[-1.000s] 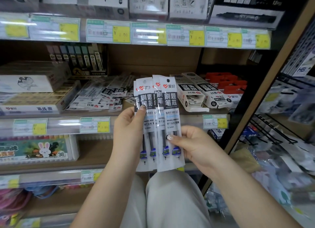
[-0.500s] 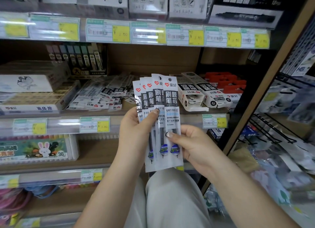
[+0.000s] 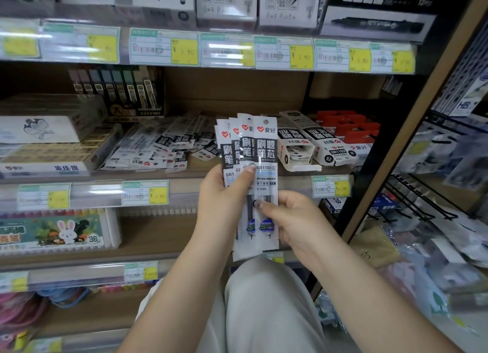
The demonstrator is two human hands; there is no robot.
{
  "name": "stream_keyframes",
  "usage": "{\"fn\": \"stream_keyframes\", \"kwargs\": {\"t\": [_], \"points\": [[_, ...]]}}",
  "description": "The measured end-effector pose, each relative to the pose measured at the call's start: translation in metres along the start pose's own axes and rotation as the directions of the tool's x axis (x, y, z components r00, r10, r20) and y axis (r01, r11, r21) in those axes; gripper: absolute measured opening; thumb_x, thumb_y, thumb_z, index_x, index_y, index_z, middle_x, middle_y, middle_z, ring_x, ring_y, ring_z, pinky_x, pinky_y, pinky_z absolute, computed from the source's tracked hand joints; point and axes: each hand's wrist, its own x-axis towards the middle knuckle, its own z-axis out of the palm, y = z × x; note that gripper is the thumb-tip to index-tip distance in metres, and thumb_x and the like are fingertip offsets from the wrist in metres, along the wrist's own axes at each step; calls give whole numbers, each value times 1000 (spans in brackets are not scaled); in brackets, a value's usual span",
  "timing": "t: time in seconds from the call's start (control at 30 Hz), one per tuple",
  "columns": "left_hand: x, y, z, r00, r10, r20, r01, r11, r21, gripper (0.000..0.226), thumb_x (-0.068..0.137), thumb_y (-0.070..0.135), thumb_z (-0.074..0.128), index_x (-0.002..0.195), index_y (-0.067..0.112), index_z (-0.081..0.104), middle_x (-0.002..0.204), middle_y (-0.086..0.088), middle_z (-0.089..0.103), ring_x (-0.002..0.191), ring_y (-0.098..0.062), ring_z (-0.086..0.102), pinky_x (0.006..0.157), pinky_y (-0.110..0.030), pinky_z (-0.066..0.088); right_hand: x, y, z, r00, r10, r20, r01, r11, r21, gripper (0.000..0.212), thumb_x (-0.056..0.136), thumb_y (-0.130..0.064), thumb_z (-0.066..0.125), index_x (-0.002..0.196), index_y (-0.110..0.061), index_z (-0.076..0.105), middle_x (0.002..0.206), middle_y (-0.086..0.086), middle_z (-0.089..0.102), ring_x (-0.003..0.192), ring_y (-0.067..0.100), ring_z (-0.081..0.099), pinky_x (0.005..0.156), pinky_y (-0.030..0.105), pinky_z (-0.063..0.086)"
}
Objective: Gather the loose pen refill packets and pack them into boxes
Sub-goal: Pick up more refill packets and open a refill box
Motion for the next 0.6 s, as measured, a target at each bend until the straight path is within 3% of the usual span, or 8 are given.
{"fn": "stream_keyframes", "kwargs": {"t": [0.17, 0.27, 0.47, 0.53, 0.6], "points": [[11, -2, 11, 997, 47, 65, -56, 988, 146, 19, 79, 1, 68, 95, 12, 65, 91, -3, 73, 84, -18, 70, 75, -34, 57, 5, -3, -3, 997, -16, -72, 10, 997, -77, 15, 86, 2, 59, 83, -9, 69, 88, 17, 72, 88, 35, 68, 85, 53, 52], [14, 0, 14, 991, 74, 115, -93, 980, 174, 22, 81, -2, 65, 90, 18, 63, 88, 4, 71, 79, -10, 68, 69, -24, 56, 6, -6, -10, 998, -15, -65, 6, 992, -130, 11, 85, -4, 63, 86, -12, 70, 89, 14, 73, 87, 31, 70, 83, 52, 54], [11, 3, 15, 974, 68, 215, -100, 985, 142, 23, 83, 1, 64, 92, 22, 63, 92, 2, 72, 87, -17, 69, 78, -34, 56, 6, -11, -21, 998, -36, -56, 22, 968, -249, 11, 80, -9, 69, 80, -19, 71, 85, 7, 74, 84, 26, 71, 82, 50, 55], [10, 2, 16, 971, 40, 236, -69, 991, 116, 19, 84, 3, 64, 92, 20, 64, 92, -2, 73, 87, -20, 69, 79, -37, 55, 5, -11, -22, 999, -28, -43, 15, 961, -277, 11, 77, -8, 72, 87, -14, 69, 90, 14, 73, 88, 31, 69, 84, 53, 53], [8, 1, 17, 968, 4, 251, -28, 996, 89, 13, 84, 9, 66, 92, 19, 65, 92, -3, 73, 87, -22, 69, 78, -38, 55, 3, -12, -22, 1000, -4, -14, 1, 965, -261, 27, 74, -9, 74, 98, -3, 63, 100, 26, 67, 96, 42, 63, 86, 59, 49]]}}
